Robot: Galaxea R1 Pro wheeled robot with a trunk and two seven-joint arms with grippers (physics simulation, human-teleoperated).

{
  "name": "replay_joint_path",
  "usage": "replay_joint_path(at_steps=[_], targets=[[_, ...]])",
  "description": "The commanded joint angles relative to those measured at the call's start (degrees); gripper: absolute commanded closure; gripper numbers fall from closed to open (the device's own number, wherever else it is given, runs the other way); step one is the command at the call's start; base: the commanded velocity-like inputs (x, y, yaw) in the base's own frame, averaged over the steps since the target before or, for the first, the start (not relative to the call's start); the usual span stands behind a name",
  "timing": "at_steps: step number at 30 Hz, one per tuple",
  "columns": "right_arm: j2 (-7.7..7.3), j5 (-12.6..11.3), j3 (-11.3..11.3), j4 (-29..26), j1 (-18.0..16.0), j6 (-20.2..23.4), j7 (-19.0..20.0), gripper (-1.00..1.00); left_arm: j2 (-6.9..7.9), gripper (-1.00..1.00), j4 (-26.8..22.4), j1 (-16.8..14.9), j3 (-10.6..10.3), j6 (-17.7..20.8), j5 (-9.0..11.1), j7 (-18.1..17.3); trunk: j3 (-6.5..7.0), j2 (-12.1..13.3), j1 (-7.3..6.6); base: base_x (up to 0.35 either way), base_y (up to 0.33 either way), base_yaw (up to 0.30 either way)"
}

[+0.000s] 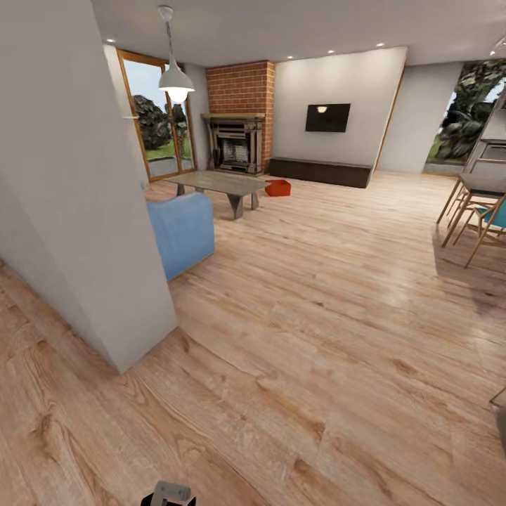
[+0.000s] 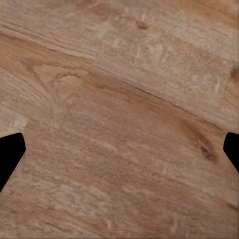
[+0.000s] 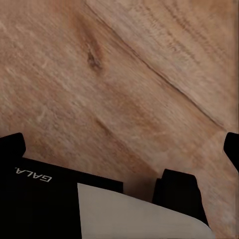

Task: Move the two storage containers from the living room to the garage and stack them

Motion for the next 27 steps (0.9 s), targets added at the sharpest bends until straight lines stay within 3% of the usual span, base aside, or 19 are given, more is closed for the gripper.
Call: replay_joint_path(at_steps=[1, 6, 27], targets=[[-0.01, 0.1, 0.4, 0.2, -0.1, -0.3, 0.1, -1.00, 0.02, -1.00, 0.0, 0.0, -0.1, -0.3, -0.3, 0.0, -0.05, 0.0, 0.02, 0.277, 0.000, -0.014], [-0.01, 0.1, 0.4, 0.2, -0.1, -0.3, 0.1, -1.00, 0.04, -1.00, 0.0, 0.0, -0.1, -0.3, -0.3, 0.0, -0.05, 0.0, 0.02, 0.277, 0.000, -0.063], [-0.01, 0.1, 0.4, 0.2, -0.1, -0.3, 0.1, -1.00, 0.02, -1.00, 0.0, 0.0, -0.1, -0.3, -0.3, 0.0, -0.05, 0.0, 0.02, 0.322, 0.000, -0.189]])
